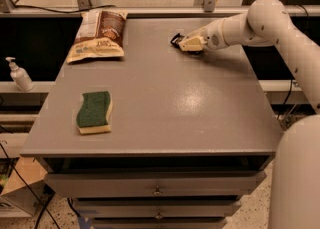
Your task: Move rxbar chocolate near sponge
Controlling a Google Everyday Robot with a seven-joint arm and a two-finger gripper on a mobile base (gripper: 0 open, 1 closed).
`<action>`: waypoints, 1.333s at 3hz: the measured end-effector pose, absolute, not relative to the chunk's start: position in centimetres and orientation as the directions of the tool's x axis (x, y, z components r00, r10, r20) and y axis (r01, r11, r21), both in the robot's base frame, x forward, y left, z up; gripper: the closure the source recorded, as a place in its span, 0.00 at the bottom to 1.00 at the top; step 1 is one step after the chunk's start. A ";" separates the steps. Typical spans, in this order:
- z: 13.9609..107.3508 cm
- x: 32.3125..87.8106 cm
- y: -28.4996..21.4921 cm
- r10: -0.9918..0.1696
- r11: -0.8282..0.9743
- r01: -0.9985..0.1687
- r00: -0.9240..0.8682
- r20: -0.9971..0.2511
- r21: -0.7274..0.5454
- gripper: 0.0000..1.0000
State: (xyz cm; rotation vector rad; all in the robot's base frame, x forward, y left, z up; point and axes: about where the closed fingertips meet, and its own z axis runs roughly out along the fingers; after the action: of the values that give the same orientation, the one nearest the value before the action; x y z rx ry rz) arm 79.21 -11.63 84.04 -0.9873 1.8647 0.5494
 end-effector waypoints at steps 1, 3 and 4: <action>88.7 74.3 -8.1 -0.527 0.461 -0.872 -0.122 -0.841 -0.162 1.00; 94.3 70.1 -5.3 -0.634 0.362 -0.895 -0.030 -0.773 -0.262 1.00; 92.5 68.3 -3.6 -0.627 0.295 -0.929 -0.011 -0.779 -0.224 1.00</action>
Offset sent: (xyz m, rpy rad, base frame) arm -0.1293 0.0815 0.1557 -0.3715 -0.1649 0.2706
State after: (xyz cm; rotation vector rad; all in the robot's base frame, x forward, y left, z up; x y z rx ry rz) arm 68.35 -3.63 92.54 -1.4191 1.7249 0.4534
